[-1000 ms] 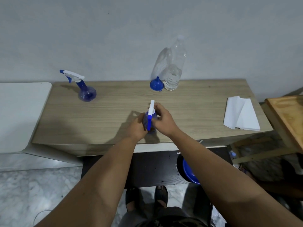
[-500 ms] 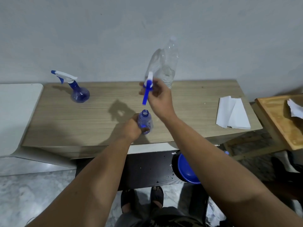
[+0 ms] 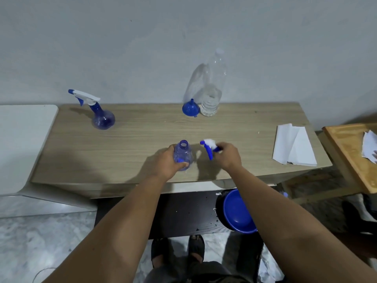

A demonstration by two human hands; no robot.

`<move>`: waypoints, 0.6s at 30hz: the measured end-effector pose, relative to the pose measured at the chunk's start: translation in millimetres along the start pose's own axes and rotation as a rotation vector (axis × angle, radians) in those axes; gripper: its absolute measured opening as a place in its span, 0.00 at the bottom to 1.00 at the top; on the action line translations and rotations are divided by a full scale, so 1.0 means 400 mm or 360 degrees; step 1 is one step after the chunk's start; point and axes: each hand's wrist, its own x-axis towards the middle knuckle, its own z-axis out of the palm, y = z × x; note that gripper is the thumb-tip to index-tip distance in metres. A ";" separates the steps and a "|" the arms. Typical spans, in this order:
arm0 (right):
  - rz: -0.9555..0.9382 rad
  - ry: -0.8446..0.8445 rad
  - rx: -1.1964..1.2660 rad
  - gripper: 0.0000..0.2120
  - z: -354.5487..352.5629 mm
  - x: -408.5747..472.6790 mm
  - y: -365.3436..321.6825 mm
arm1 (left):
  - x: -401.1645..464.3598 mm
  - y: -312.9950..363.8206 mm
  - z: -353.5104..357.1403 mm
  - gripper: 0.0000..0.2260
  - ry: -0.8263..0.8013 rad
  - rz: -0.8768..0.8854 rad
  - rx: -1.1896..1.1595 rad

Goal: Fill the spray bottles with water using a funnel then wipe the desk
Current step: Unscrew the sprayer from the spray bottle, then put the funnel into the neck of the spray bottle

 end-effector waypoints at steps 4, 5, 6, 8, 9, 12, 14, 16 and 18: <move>0.0132 -0.0147 -0.0386 0.14 0.041 0.008 0.075 | 0.001 -0.001 0.001 0.26 0.0045 -0.0012 0.0073; 0.0117 -0.0143 -0.0475 0.16 0.045 0.005 0.077 | 0.004 -0.003 0.004 0.27 0.0042 -0.0018 0.0064; 0.0095 -0.0128 -0.0544 0.17 0.047 0.002 0.077 | 0.006 -0.004 0.006 0.27 0.0036 -0.0018 0.0054; 0.0059 -0.0114 -0.0620 0.18 0.045 -0.009 0.067 | 0.011 -0.005 0.008 0.27 0.0019 -0.0014 0.0056; 0.0058 -0.0130 -0.0620 0.19 0.043 -0.014 0.062 | 0.015 -0.007 0.010 0.27 0.0020 -0.0012 0.0056; 0.0119 -0.0145 -0.0490 0.28 0.022 -0.035 0.034 | 0.027 -0.008 0.006 0.28 0.0033 -0.0013 0.0078; 0.0107 -0.0061 -0.0404 0.32 0.000 -0.036 0.008 | 0.047 -0.011 0.004 0.27 0.0026 -0.0011 0.0060; -0.0002 0.0031 -0.0359 0.31 -0.018 -0.011 -0.027 | 0.072 -0.011 0.002 0.27 0.0005 -0.0008 -0.0007; -0.0128 0.0066 -0.0351 0.29 -0.028 0.041 -0.083 | 0.105 -0.013 0.000 0.27 0.0006 -0.0014 -0.0061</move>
